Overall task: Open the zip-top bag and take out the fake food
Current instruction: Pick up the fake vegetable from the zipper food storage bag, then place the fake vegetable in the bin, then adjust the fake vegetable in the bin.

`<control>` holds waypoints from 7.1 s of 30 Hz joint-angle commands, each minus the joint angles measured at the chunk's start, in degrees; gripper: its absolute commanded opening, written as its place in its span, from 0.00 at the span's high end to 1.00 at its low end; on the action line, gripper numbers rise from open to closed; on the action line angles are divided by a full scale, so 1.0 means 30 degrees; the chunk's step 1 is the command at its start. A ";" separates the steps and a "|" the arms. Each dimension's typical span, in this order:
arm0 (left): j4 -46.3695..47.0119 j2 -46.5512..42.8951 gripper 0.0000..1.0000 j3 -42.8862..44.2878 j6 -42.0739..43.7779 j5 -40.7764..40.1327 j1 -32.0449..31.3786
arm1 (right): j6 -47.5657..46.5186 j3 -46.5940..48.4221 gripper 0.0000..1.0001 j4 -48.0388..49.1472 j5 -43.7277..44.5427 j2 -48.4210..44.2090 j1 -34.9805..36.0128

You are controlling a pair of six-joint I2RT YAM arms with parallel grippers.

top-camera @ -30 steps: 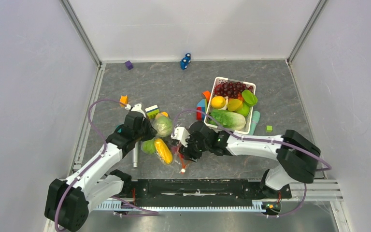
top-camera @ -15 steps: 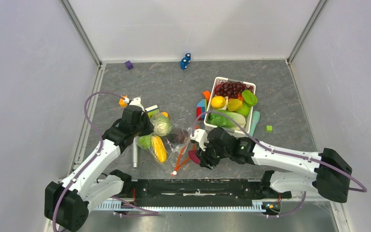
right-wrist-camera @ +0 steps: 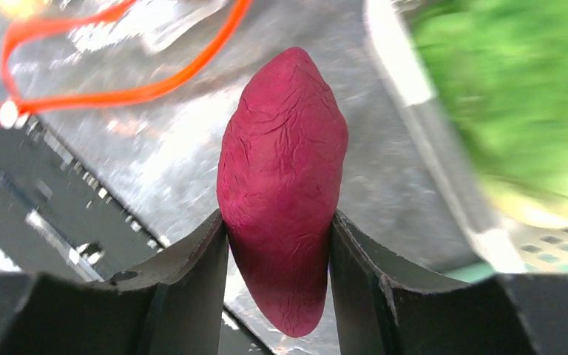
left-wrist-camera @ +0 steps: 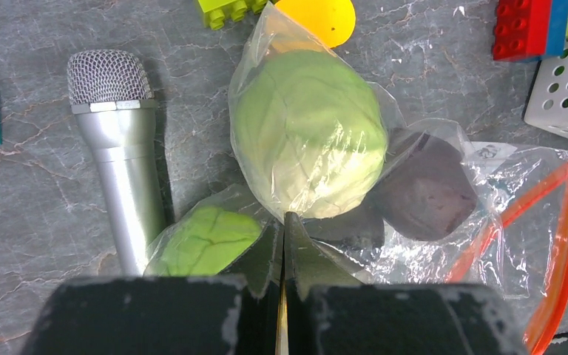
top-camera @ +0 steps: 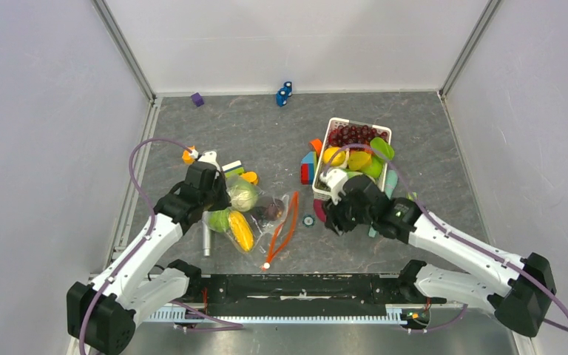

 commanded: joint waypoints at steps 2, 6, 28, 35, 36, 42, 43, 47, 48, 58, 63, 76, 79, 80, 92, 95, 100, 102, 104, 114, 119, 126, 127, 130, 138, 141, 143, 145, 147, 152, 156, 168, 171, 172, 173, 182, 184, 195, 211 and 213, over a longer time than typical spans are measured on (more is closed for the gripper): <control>-0.0287 -0.1038 0.98 0.0752 0.1416 0.0009 0.0130 | -0.0935 0.4232 0.69 -0.0963 0.1763 0.1389 -0.2809; 0.0090 -0.1450 0.98 0.0508 0.1332 0.0410 0.0132 | -0.1973 0.7426 0.69 -0.1727 0.2868 0.3623 -0.4058; -0.0389 -0.1669 0.98 0.0470 0.1368 -0.0112 0.0132 | -0.4120 0.9579 0.63 -0.3225 0.2888 0.8212 -0.7398; -0.0367 -0.1542 0.98 0.0484 0.1364 -0.0004 0.0131 | -0.4104 0.9081 0.60 -0.2675 0.2615 0.8711 -0.7466; -0.0374 -0.1546 0.98 0.0490 0.1382 0.0006 0.0114 | -0.4144 0.9050 0.60 -0.2587 0.2645 0.8812 -0.7482; -0.0375 -0.1479 0.98 0.0498 0.1364 0.0037 0.0132 | -0.4309 0.9319 0.58 -0.2430 0.3348 0.9550 -0.7477; -0.0378 -0.1451 0.98 0.0477 0.1364 0.0059 0.0132 | -0.4353 0.9335 0.57 -0.2421 0.3400 0.9623 -0.7466; -0.0382 -0.1392 0.98 0.0469 0.1364 0.0096 0.0110 | -0.4397 0.9422 0.54 -0.2430 0.3818 0.9738 -0.7474; -0.0397 -0.1387 0.98 0.0472 0.1366 0.0153 0.0125 | -0.4397 0.9423 0.52 -0.2430 0.3967 0.9738 -0.7467; -0.0374 -0.1297 0.98 0.0476 0.1394 0.0238 0.0132 | -0.4492 0.9569 0.36 -0.2425 0.4120 0.9522 -0.7453; -0.0382 -0.1287 0.98 0.0469 0.1409 0.0261 0.0130 | -0.4484 0.9800 0.30 -0.2503 0.4081 0.9217 -0.7475; -0.0356 -0.1267 0.98 0.0490 0.1396 0.0331 0.0132 | -0.4514 1.0459 0.32 -0.2928 0.4208 0.8051 -0.7470; -0.0351 -0.1248 0.98 0.0469 0.1411 0.0342 0.0132 | -0.4523 1.0448 0.42 -0.2957 0.4277 0.8053 -0.7466; -0.0353 -0.1244 0.98 0.0470 0.1413 0.0332 0.0131 | -0.4514 1.0351 0.46 -0.2978 0.4371 0.8078 -0.7466; -0.0338 -0.1239 0.98 0.0482 0.1422 0.0387 0.0125 | -0.4616 0.9586 0.59 -0.3280 0.6830 0.8192 -0.7466; -0.0346 -0.1198 0.98 0.0475 0.1441 0.0380 0.0125 | -0.4579 0.9604 0.56 -0.3216 0.6844 0.8147 -0.7468; -0.0353 -0.1199 0.98 0.0485 0.1423 0.0369 0.0132 | -0.4507 0.9497 0.53 -0.2479 0.5361 0.7529 -0.7477; -0.0353 -0.1190 0.98 0.0492 0.1423 0.0385 0.0132 | -0.4463 0.9400 0.53 -0.2055 0.4568 0.7123 -0.7466; -0.0347 -0.1179 0.98 0.0498 0.1423 0.0371 0.0125 | -0.4335 0.9325 0.54 -0.1793 0.4196 0.6784 -0.7473; -0.0352 -0.1161 0.98 0.0479 0.1427 0.0412 0.0114 | -0.2225 0.8370 0.66 -0.1529 0.5502 0.5949 -0.7944; -0.0353 -0.1150 0.98 0.0482 0.1423 0.0418 0.0130 | -0.1117 0.7071 0.55 -0.0570 0.5122 0.5347 -0.8554; -0.0354 -0.1118 0.98 0.0486 0.1423 0.0474 0.0129 | -0.0718 0.5609 0.54 0.1562 0.3268 0.4649 -0.9235; -0.0355 -0.1116 0.98 0.0477 0.1437 0.0458 0.0132 | -0.0799 0.5522 0.54 0.1865 0.3062 0.4663 -0.9274; -0.0352 -0.1135 0.98 0.0471 0.1423 0.0438 0.0132 | -0.1061 0.5460 0.54 0.2296 0.2556 0.4971 -0.9289; -0.0338 -0.1144 0.98 0.0477 0.1423 0.0419 0.0130 | -0.1534 0.5452 0.54 0.2974 0.1941 0.5976 -0.9312; -0.0354 -0.1183 0.98 0.0480 0.1439 0.0394 0.0131 | -0.1652 0.5566 0.54 0.3164 0.1657 0.6437 -0.9306; -0.0353 -0.1176 0.98 0.0471 0.1432 0.0400 0.0132 | -0.1691 0.5667 0.54 0.3138 0.1526 0.6758 -0.9311; -0.0351 -0.1171 0.98 0.0474 0.1445 0.0389 0.0124 | -0.1762 0.5709 0.54 0.3222 0.1331 0.6942 -0.9315; -0.0382 -0.1169 0.98 0.0470 0.1451 0.0384 0.0118 | -0.1745 0.5713 0.54 0.3313 0.1268 0.7017 -0.9312; -0.0372 -0.1194 0.98 0.0476 0.1452 0.0363 0.0132 | -0.1781 0.5740 0.54 0.3351 0.1052 0.6995 -0.9312; -0.0376 -0.1190 0.98 0.0453 0.1438 0.0351 0.0124 | -0.1763 0.5828 0.50 0.3086 0.1335 0.6279 -0.9310; -0.0383 -0.1146 0.98 0.0470 0.1453 0.0385 0.0132 | -0.2376 0.7944 0.39 0.2671 -0.1673 0.5778 -0.9253; -0.0367 -0.1164 0.98 0.0453 0.1452 0.0385 0.0132 | -0.2816 0.8782 0.39 0.2466 -0.2340 0.6861 -0.8878; -0.0380 -0.1169 0.98 0.0449 0.1453 0.0363 0.0132 | -0.3227 0.9036 0.38 0.2339 -0.2451 0.7274 -0.8670; -0.0381 -0.1167 0.98 0.0462 0.1448 0.0360 0.0132 | -0.3580 0.9298 0.37 0.2220 -0.2677 0.7604 -0.8515; -0.0372 -0.1201 0.98 0.0463 0.1448 0.0349 0.0113 | -0.6512 1.1819 0.29 -0.0180 -0.1266 1.1177 -0.7315; -0.0381 -0.1184 0.98 0.0441 0.1450 0.0332 0.0116 | -0.6750 1.1856 0.30 -0.0355 -0.0463 1.1479 -0.7290; -0.0361 -0.1143 0.98 0.0447 0.1423 0.0412 0.0130 | -0.7272 1.1327 0.31 -0.1062 0.0485 1.2012 -0.7287; -0.0353 -0.1153 0.98 0.0487 0.1423 0.0454 0.0110 | -0.7123 1.1431 0.52 -0.1815 0.0417 1.2487 -0.7232; -0.0353 -0.1126 0.98 0.0488 0.1430 0.0465 0.0132 | -0.7108 1.1473 0.54 -0.2026 0.0425 1.2441 -0.7243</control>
